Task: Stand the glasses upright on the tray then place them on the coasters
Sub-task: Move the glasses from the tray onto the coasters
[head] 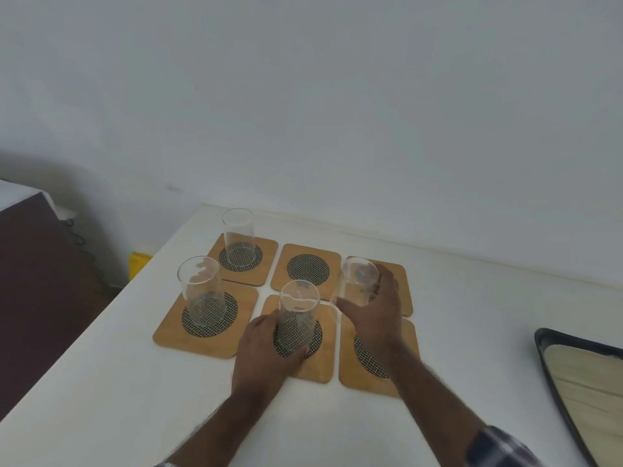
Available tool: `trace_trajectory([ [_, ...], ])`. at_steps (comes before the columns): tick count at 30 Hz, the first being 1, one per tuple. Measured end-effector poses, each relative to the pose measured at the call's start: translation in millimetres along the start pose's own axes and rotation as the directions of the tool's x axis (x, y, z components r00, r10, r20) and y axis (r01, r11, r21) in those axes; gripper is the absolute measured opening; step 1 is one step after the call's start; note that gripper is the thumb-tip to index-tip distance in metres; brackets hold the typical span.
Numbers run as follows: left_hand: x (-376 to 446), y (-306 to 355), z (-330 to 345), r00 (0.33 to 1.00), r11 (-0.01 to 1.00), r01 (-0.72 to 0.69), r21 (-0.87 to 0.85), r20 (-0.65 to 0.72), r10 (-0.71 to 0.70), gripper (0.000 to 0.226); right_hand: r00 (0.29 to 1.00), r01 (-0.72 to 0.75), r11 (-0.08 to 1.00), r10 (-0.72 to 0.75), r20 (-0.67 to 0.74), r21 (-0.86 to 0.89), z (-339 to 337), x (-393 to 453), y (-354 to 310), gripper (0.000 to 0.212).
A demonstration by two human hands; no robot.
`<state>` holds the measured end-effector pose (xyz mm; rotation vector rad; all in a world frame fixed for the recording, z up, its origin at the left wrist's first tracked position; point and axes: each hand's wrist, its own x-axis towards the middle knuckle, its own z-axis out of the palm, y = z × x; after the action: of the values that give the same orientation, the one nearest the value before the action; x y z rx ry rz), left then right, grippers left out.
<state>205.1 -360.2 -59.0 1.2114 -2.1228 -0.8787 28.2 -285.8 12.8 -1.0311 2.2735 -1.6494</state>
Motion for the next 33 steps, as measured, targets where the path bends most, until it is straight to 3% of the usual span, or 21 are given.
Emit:
trace_trajectory([
  [14, 1.8, 3.1, -2.6, 1.0, 1.0, 0.008, 0.004, 0.0, -0.008, 0.077, 0.987, -0.037, 0.997, 0.046, 0.154, -0.06, 77.2, 86.0, 1.9, 0.084],
  [33, 4.5, -3.3, 1.7, 1.0, 0.999, -0.02, 0.045, -0.023, 0.021, 0.072, 0.978, -0.103, 0.99, 0.119, 0.172, -0.098, 111.5, 99.6, 11.9, 0.084],
])
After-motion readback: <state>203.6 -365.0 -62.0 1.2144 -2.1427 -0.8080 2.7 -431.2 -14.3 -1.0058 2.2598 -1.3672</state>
